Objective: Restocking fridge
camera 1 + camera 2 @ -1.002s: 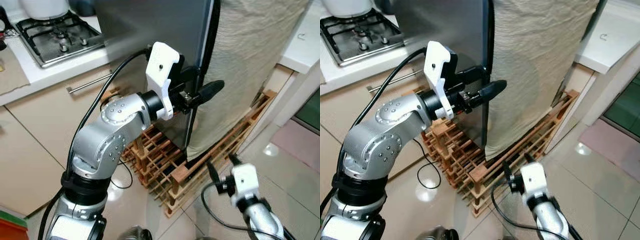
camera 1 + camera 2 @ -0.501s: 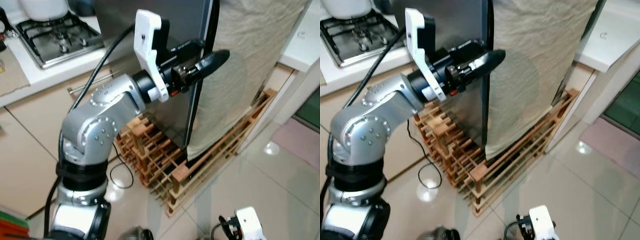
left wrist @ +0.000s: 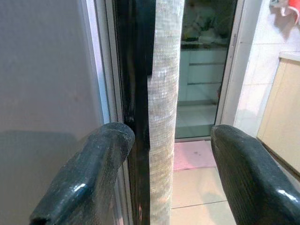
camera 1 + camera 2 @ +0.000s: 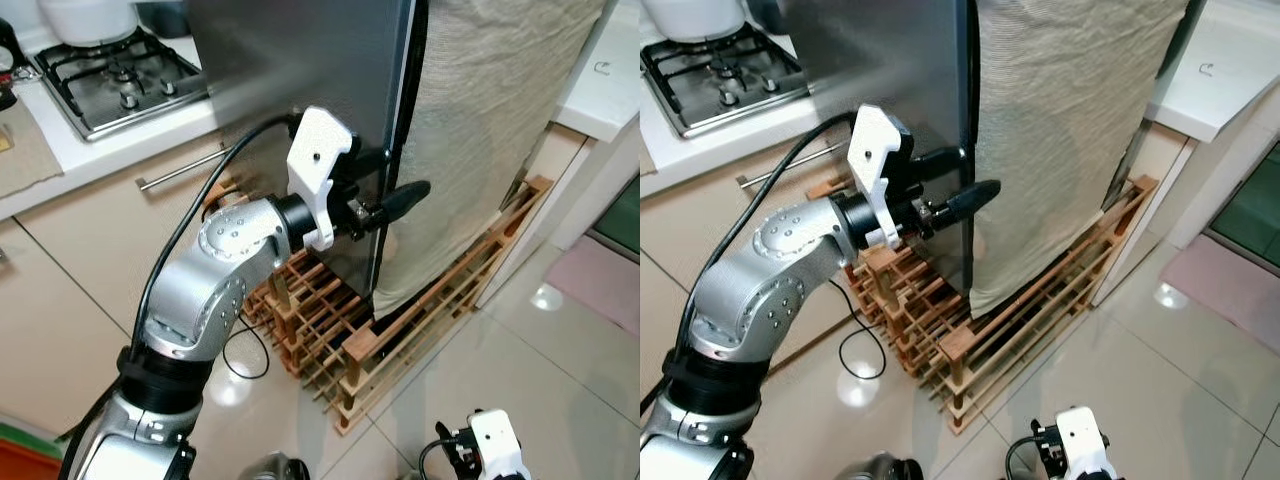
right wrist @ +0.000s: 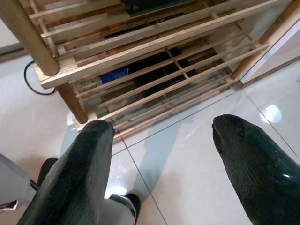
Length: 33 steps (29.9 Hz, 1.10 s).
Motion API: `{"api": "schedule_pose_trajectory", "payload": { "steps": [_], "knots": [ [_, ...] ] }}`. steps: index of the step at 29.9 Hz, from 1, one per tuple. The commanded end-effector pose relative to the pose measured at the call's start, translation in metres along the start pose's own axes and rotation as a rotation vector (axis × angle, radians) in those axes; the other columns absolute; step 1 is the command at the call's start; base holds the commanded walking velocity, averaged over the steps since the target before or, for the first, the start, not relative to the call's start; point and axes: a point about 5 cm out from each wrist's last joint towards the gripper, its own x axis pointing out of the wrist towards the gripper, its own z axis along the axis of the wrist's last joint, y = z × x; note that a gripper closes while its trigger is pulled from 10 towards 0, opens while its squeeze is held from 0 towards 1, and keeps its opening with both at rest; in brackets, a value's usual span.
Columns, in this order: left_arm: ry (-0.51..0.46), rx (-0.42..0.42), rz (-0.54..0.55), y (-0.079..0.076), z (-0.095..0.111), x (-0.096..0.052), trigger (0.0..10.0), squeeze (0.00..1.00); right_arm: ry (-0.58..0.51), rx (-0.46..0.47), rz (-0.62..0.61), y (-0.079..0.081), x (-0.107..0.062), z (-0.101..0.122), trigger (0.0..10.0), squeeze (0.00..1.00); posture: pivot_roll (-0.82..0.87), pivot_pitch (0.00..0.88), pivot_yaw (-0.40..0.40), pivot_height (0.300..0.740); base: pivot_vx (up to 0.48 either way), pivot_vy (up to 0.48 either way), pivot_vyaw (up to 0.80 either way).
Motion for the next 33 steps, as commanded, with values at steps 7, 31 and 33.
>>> {"api": "schedule_pose_trajectory", "payload": {
  "steps": [7,31,33],
  "knots": [
    [0.029,0.023,0.031,-0.006,-0.02,-0.002,10.0,0.0,-0.015,-0.01,-0.011,-0.004,-0.001,-0.002,10.0,0.0,-0.15,0.055,0.063,0.724,0.0,0.0,0.0],
    [-0.108,-0.154,-0.38,-0.027,-0.007,0.0,10.0,0.0,-0.028,-0.018,-0.008,-0.006,0.001,-0.002,10.0,0.0,-0.16,0.064,0.062,0.724,0.0,0.0,0.0],
    [-0.11,-0.153,-0.355,-0.02,-0.007,-0.001,10.0,0.0,-0.026,-0.019,-0.009,-0.006,0.001,-0.002,10.0,0.0,-0.16,0.064,0.061,0.724,0.0,0.0,0.0]
  ]
}}
